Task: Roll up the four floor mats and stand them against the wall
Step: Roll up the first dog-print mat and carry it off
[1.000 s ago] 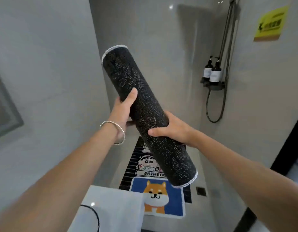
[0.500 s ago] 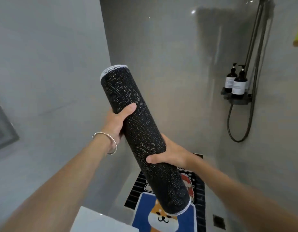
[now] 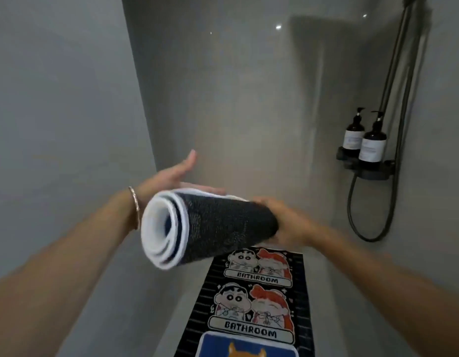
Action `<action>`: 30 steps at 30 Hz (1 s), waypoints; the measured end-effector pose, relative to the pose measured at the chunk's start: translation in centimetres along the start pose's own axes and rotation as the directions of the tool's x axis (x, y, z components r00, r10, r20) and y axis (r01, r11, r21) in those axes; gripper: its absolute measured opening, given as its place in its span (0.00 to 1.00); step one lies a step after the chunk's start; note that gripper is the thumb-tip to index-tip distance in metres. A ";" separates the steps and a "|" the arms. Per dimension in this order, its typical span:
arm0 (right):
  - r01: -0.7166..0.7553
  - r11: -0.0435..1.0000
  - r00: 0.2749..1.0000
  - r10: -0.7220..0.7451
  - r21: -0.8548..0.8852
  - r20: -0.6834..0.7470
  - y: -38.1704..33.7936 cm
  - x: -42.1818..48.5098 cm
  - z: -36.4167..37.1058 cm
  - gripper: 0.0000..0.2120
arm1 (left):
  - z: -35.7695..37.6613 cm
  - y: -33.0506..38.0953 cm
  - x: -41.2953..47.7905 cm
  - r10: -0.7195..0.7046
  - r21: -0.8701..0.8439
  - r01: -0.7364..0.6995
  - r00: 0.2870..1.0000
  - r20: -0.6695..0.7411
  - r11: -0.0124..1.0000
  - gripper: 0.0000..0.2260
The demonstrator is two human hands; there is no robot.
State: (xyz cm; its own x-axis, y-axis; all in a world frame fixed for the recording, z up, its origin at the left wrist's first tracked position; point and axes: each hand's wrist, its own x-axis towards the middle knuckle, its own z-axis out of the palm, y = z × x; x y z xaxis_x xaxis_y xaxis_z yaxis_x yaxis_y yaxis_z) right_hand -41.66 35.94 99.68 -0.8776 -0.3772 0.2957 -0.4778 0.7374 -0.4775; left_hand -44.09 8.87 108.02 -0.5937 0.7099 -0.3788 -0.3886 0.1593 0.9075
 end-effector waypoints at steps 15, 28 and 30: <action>0.282 0.581 0.905 -0.425 -0.764 0.012 2.8 12.1 1.0 0.35 | -3.0 -2.6 12.1 0.432 0.846 0.145 0.808 -0.401 0.514 0.44; -0.153 0.854 0.987 0.103 0.498 0.126 4.5 19.0 12.0 0.21 | -10.5 -8.3 17.5 0.452 0.385 -0.264 0.278 -0.848 0.885 0.23; -0.174 0.820 0.976 0.071 0.545 0.205 5.6 19.4 14.8 0.24 | -11.0 -9.8 18.6 0.402 0.330 -0.293 0.233 -0.886 0.897 0.22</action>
State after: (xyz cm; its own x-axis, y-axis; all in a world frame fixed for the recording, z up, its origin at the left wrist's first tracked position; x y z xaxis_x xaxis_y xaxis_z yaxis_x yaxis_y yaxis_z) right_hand -61.90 24.49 90.45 -0.8985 -0.4306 0.0853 -0.2597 0.3647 -0.8942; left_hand -59.04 12.97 90.04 -0.9184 -0.3782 0.1159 0.0579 0.1612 0.9852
